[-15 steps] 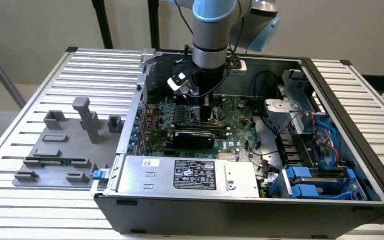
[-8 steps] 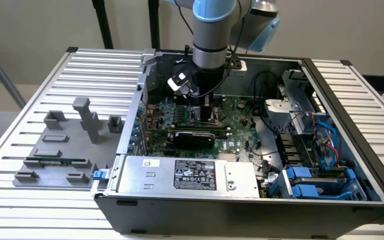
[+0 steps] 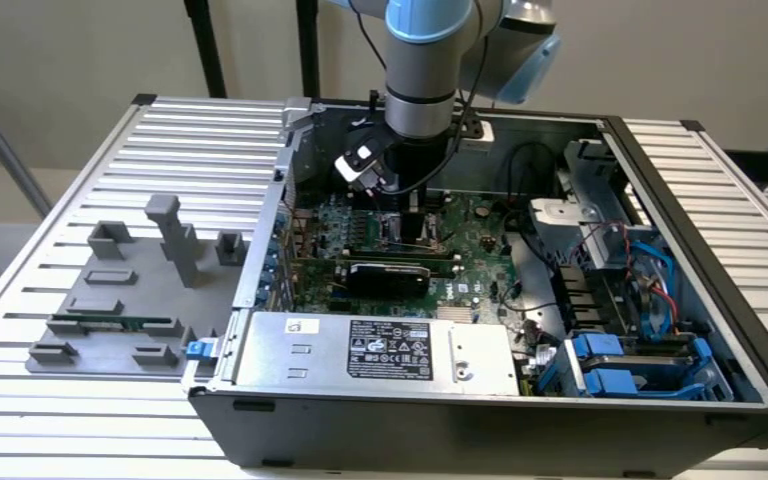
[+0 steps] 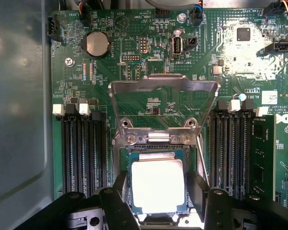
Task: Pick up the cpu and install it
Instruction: 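Place the cpu into insertion slot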
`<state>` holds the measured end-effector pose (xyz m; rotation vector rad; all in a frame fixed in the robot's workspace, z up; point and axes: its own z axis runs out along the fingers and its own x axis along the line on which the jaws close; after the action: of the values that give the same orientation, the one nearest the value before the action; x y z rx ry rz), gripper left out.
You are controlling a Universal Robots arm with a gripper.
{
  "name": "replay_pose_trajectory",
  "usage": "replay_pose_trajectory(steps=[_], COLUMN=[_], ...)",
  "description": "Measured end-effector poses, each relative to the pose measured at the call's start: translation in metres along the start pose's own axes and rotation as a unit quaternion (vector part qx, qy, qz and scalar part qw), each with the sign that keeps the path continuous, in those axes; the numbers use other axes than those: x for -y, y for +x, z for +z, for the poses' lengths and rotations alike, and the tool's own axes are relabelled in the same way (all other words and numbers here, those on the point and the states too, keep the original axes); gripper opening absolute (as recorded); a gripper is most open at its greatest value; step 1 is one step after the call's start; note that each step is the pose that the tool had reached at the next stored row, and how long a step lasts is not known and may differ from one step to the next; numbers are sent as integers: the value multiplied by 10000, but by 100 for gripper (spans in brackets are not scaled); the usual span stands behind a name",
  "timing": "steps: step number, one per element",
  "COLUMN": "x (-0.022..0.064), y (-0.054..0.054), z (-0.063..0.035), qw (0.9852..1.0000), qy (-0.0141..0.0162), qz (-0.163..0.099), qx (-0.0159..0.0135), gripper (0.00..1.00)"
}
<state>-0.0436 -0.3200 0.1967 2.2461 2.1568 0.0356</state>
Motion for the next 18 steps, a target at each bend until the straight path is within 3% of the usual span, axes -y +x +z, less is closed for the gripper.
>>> replay_pose_trajectory(steps=[4, 5, 18], x=[1, 0, -2], y=[0, 0, 0], z=[-1, 0, -52], qw=[10000, 10000, 10000], qy=[1, 0, -1], qz=[0, 0, 0], qx=[12, 13, 12], gripper=[60, 55, 55])
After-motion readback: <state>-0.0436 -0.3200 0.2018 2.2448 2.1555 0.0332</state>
